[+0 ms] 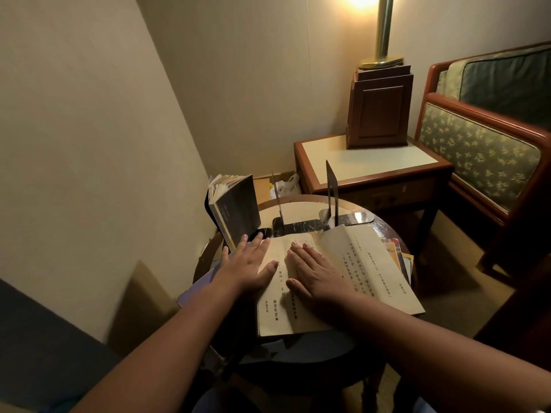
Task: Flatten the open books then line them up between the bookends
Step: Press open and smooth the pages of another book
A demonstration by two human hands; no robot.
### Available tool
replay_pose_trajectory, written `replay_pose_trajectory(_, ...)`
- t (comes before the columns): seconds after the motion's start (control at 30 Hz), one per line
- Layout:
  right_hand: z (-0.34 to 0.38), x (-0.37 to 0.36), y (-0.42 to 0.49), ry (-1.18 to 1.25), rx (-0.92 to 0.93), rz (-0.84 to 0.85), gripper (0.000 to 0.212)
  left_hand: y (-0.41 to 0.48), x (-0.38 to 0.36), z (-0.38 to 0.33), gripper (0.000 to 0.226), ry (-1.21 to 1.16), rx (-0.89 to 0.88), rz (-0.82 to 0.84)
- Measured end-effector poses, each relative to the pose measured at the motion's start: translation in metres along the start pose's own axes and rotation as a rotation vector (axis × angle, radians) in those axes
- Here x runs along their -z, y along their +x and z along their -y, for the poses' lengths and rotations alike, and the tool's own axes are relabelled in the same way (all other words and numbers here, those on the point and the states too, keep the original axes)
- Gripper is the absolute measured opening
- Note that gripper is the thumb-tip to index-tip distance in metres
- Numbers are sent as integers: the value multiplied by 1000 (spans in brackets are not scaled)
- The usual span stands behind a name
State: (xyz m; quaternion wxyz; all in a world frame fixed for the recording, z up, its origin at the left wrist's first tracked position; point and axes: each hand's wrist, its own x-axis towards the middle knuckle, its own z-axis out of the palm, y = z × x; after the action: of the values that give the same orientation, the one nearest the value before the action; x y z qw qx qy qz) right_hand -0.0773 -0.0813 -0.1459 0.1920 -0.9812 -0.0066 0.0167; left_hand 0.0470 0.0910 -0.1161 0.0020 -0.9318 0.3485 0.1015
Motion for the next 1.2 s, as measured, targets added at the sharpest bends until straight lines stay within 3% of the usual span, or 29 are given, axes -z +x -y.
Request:
replay_pose_trajectory(0.1, -5, 14, -6, 7, -16, 21, 95, 1, -2, 2, 91, -15, -17, -11)
replay_pose_trajectory(0.2, -18, 24, -20, -35, -85, -41, 70, 0, -4, 2, 78, -6, -21, -28)
replay_pose_trajectory(0.3, -37, 33, -36, -37, -195, -105, 72, 0, -7, 1, 82, -10, -21, -50)
replay_pose_trajectory(0.4, -48, 37, -45, -13, -339, -136, 81, 1, -9, 2, 107, -18, -28, -74)
replay_pose_trajectory(0.53, -48, 43, -52, 135, -377, -135, 79, 1, -10, 2, 117, -31, -29, -94)
replay_pose_trajectory(0.73, -42, 49, -53, 355, -264, -323, 66, 1, -10, 1, 119, -44, -29, -92)
replay_pose_trajectory(0.87, -34, 58, -46, 751, -211, -364, 41, 1, -9, 2, 121, -37, -24, -92)
replay_pose_trajectory(0.97, -26, 58, -40, 968, -237, -347, 37, 1, -9, 3, 113, -46, -36, -81)
replay_pose_trajectory(1.1, -19, 50, -32, 727, -198, -315, 37, 0, -9, 5, 83, -34, -40, -69)
replay_pose_trajectory(1.2, -11, 43, -27, 541, -232, -261, 46, -1, -10, 5, 107, -43, -49, -77)
